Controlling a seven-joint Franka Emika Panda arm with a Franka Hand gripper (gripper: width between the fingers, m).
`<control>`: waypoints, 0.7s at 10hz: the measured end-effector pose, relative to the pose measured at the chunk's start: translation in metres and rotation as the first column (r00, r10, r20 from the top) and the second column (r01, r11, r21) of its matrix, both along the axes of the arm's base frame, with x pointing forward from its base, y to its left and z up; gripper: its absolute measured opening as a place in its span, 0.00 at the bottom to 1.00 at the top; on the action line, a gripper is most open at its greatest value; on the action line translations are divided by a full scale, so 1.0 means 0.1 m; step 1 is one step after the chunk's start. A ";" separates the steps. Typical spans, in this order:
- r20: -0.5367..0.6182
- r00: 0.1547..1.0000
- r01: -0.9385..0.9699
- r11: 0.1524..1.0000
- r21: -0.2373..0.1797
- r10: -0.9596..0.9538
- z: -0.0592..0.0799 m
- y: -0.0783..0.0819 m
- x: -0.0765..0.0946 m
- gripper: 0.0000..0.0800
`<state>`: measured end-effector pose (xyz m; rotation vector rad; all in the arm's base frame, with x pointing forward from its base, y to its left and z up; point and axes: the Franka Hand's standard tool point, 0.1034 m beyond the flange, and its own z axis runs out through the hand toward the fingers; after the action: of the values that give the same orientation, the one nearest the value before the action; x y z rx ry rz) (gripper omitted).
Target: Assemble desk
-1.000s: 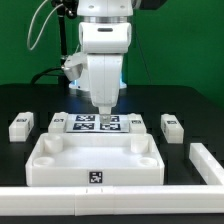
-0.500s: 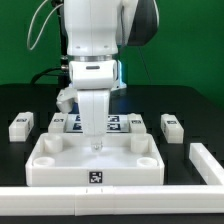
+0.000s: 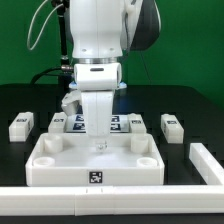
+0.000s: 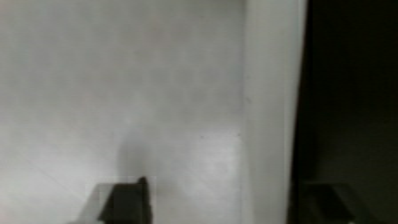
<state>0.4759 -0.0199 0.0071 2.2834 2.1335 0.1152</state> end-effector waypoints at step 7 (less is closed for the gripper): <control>-0.002 1.000 0.002 1.000 0.000 -0.002 0.00 0.00 0.00 0.07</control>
Offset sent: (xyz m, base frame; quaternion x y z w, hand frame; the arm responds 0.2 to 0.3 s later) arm 0.0000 0.0000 0.0000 0.0000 0.0000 0.0000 1.0000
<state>0.4754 -0.0203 0.0067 2.2862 2.1324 0.1136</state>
